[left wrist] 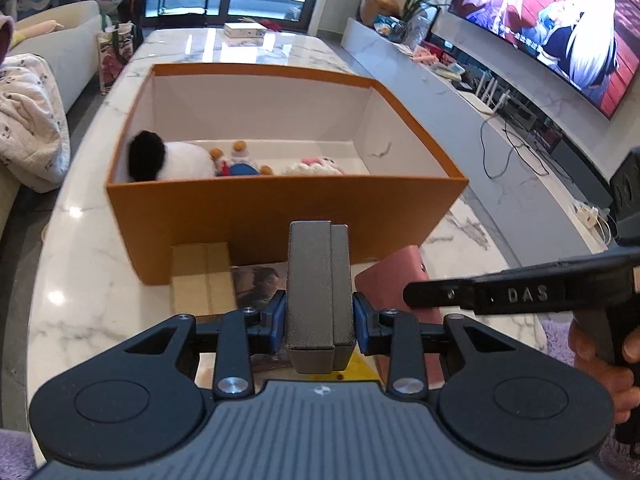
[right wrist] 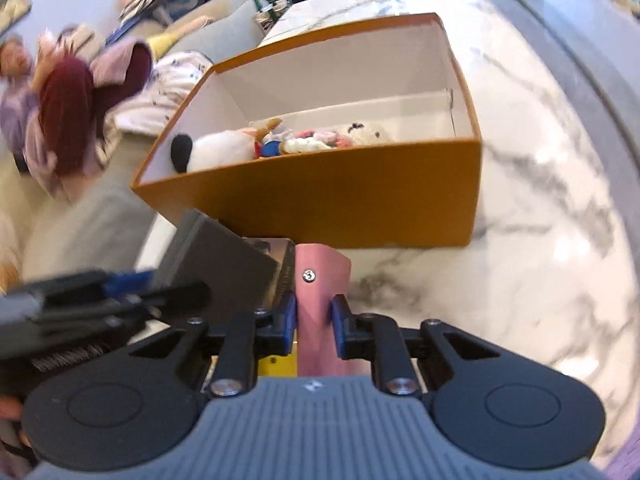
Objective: Organize objects
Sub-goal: 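Grasp the pink wallet with right tool while left tool holds grey box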
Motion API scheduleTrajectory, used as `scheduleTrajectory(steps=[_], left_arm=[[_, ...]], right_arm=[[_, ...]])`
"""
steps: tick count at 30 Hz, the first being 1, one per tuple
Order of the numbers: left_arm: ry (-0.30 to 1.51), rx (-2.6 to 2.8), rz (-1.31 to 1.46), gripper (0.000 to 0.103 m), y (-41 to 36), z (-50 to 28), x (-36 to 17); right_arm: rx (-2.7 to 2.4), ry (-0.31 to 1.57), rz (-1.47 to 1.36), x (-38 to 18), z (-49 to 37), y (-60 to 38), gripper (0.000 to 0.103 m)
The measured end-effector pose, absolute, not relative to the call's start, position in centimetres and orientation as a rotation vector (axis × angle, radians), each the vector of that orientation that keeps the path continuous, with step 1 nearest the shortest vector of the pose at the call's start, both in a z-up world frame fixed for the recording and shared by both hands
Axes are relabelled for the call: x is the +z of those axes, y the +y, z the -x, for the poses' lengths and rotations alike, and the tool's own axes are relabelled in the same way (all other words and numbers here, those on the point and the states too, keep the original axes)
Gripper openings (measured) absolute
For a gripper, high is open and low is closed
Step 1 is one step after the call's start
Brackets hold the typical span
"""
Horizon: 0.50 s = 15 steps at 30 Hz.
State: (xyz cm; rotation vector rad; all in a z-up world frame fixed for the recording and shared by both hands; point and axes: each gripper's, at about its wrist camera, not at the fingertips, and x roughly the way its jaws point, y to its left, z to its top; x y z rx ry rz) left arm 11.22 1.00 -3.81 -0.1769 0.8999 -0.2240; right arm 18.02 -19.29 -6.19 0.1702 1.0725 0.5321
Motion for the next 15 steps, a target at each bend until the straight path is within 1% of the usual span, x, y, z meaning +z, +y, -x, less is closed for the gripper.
scheduleTrajectory(steps=[7, 10, 12, 15], left_arm=[[0.929, -0.243, 0.159, 0.038, -0.6, -12.0, -4.5], [0.937, -0.241, 0.152, 0.038, -0.8, -12.2, -4.7], [0.94, -0.239, 0.155, 0.038, -0.7, -12.2, -4.7], [0.939, -0.23, 0.149, 0.038, -0.7, -12.2, -4.6]], right_arm=[[0.486, 1.074, -0.174, -7.0, -18.5, -19.3, 0.02], [0.454, 1.065, -0.089, -7.2, -18.4, -18.5, 0.026], [0.452, 1.058, -0.064, -7.5, -18.6, -18.1, 0.026], [0.475, 1.07, -0.106, -7.9, -18.8, -18.3, 0.025]])
